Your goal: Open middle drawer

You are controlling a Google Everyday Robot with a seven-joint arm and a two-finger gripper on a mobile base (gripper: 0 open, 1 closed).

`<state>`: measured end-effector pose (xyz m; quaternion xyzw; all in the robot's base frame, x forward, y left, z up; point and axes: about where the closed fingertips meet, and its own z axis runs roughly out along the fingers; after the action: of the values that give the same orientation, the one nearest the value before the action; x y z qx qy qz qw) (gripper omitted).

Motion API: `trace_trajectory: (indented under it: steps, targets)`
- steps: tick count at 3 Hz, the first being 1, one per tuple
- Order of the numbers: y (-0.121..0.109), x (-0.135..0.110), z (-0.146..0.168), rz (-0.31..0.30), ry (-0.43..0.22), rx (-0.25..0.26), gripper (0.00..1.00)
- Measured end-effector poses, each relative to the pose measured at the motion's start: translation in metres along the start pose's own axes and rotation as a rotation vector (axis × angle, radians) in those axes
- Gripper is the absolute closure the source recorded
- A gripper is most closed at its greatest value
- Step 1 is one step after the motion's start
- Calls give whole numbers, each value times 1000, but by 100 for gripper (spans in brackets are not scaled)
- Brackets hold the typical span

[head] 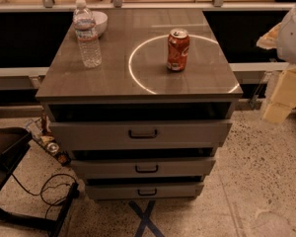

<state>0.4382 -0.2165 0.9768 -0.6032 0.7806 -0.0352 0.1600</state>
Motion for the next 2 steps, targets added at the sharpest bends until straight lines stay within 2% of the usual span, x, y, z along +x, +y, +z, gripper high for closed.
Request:
trace_trajectory:
  steps: [1, 2]
  targets:
    - [0, 0, 0, 0, 0, 0, 0]
    - [4, 4, 14, -19, 71, 5, 0]
